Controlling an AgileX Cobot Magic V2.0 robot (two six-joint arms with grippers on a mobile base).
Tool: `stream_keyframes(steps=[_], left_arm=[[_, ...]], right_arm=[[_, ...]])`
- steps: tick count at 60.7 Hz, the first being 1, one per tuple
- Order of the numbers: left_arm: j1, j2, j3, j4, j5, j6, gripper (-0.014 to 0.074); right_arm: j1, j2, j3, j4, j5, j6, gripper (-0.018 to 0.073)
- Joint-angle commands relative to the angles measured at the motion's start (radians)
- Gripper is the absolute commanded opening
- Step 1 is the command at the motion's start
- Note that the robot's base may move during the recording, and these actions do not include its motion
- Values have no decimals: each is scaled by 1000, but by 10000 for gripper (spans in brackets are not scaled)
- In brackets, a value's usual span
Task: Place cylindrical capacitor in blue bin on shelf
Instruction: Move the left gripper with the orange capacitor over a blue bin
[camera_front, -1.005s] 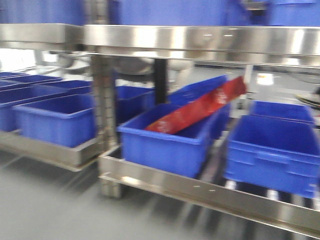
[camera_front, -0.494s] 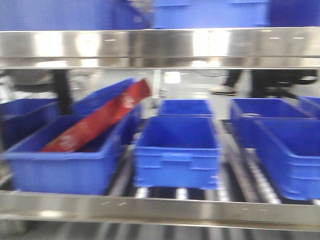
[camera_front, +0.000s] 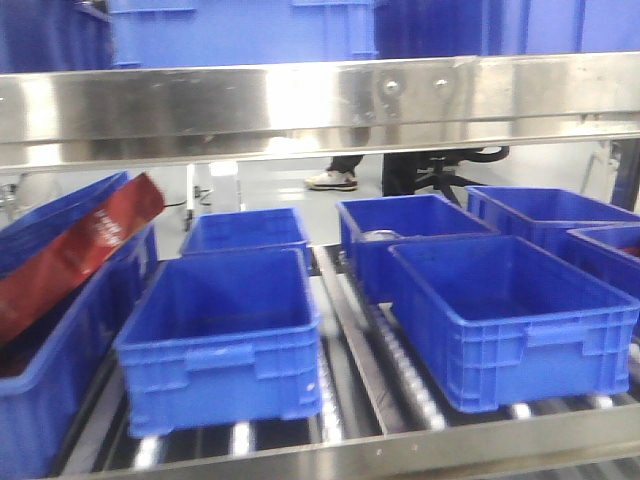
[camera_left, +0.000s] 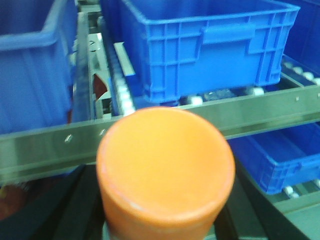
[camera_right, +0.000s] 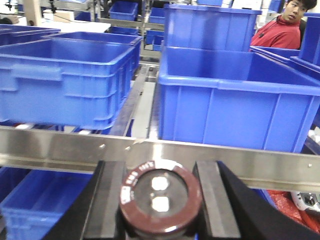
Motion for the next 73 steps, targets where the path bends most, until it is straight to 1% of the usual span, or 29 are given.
stream_keyframes(steps=[1,73], left_arm=[[-7,-5,-1,-5,-19,-4,-111],[-7,-5,-1,-5,-19,-4,-111]], right_arm=[[0,-5,0,-9,-27,-4,-143],[0,-5,0,-9,-31,-4,-143]])
